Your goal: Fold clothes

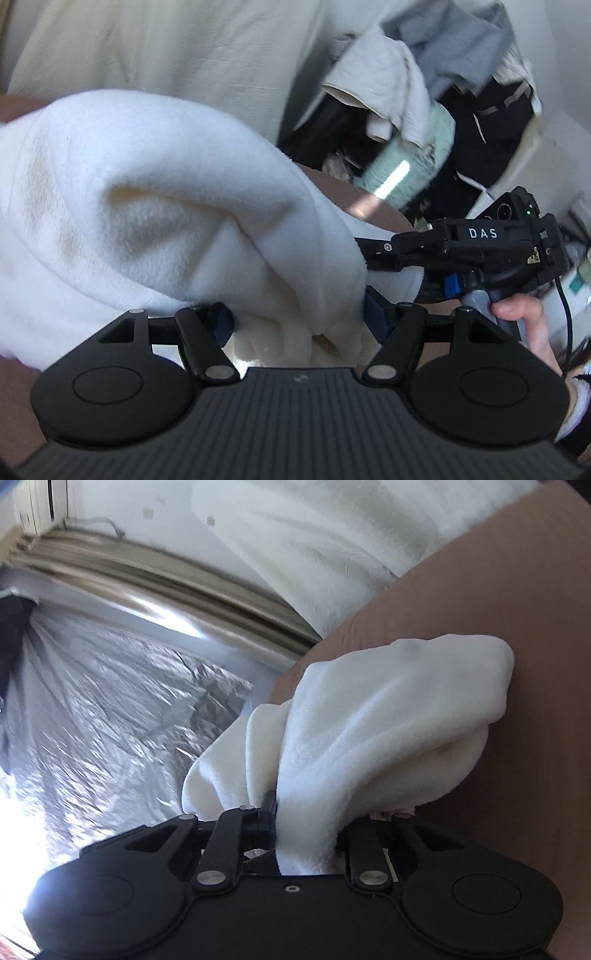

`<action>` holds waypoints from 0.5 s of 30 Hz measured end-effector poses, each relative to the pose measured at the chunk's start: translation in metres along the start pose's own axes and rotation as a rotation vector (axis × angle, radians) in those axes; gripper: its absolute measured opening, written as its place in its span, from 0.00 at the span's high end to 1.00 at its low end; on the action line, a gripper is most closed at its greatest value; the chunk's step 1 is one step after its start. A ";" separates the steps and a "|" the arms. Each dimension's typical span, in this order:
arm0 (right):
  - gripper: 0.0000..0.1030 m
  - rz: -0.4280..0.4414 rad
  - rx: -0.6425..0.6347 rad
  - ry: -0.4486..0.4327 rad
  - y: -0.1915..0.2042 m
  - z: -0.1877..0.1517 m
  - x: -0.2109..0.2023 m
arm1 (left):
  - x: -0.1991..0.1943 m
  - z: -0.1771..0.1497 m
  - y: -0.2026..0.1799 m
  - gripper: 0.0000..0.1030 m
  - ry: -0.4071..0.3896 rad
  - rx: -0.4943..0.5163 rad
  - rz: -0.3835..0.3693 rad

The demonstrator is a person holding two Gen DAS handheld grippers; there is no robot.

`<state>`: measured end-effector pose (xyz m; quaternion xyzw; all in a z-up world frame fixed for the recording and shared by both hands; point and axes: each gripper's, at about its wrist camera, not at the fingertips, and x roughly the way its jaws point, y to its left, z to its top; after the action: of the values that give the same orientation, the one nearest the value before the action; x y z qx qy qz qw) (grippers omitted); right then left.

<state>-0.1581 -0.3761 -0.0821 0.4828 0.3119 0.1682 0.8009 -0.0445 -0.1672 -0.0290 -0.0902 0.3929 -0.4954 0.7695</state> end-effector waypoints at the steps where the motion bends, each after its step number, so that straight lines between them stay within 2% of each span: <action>1: 0.79 0.004 0.000 -0.020 -0.002 -0.006 -0.007 | -0.003 -0.002 -0.001 0.34 0.004 0.008 -0.006; 7: 0.79 -0.010 0.019 -0.084 -0.013 -0.018 -0.018 | -0.010 -0.007 0.003 0.34 0.032 0.027 -0.016; 12: 0.79 -0.042 -0.028 -0.075 -0.016 -0.015 0.001 | 0.015 0.000 0.020 0.23 0.101 -0.062 0.028; 15: 0.79 -0.033 0.014 -0.079 -0.032 -0.015 0.004 | 0.017 -0.002 0.029 0.19 0.105 -0.077 0.042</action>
<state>-0.1664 -0.3787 -0.1164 0.4895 0.2891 0.1337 0.8118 -0.0222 -0.1665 -0.0548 -0.0853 0.4536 -0.4675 0.7539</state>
